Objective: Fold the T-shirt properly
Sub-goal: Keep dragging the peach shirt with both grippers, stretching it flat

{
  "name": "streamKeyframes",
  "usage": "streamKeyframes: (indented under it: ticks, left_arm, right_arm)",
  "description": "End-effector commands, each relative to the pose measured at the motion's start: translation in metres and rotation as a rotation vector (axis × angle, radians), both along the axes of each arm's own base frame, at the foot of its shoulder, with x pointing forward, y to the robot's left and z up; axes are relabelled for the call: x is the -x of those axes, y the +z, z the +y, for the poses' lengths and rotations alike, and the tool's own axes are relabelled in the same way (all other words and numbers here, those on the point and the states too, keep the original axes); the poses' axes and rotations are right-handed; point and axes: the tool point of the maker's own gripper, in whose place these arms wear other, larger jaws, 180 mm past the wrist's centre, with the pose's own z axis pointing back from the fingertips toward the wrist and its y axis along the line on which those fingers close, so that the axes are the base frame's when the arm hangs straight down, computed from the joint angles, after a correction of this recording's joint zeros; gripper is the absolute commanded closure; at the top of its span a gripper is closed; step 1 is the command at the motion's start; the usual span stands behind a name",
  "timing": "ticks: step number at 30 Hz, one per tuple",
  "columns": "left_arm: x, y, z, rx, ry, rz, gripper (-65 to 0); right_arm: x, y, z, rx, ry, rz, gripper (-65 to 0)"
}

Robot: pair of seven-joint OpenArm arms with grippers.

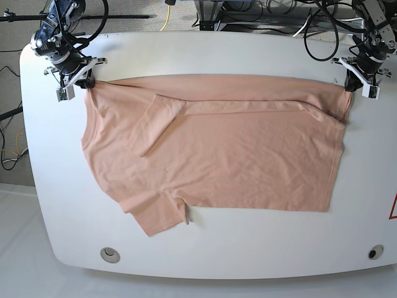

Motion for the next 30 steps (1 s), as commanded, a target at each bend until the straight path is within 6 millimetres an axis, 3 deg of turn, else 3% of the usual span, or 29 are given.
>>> streamKeyframes:
  ticks: [1, 5, 16, 24, 30]
  left_arm:
    - [0.037, -0.023, 0.018, -0.113, -0.002, 0.215, 0.0]
    - [0.044, -0.028, 0.022, -0.159, -0.013, 0.261, 0.0]
    - [0.061, -0.048, 0.001, -0.163, -0.018, 0.331, 0.0]
    - [0.072, -0.056, -0.003, -0.181, -0.025, 0.377, 0.0]
    - [0.083, -0.06, -0.003, -0.187, -0.028, 0.406, 0.0]
  right_arm:
    - [0.015, -0.004, -0.012, 0.051, 0.001, 0.065, -0.8]
    - [0.021, -0.006, -0.013, 0.051, -0.001, 0.079, -0.8]
    - [0.045, -0.013, -0.012, 0.048, -0.002, 0.099, -0.6]
    - [0.056, -0.016, -0.012, 0.047, -0.003, 0.12, -0.6]
    - [0.064, -0.013, -0.027, 0.059, -0.066, 0.118, -0.6]
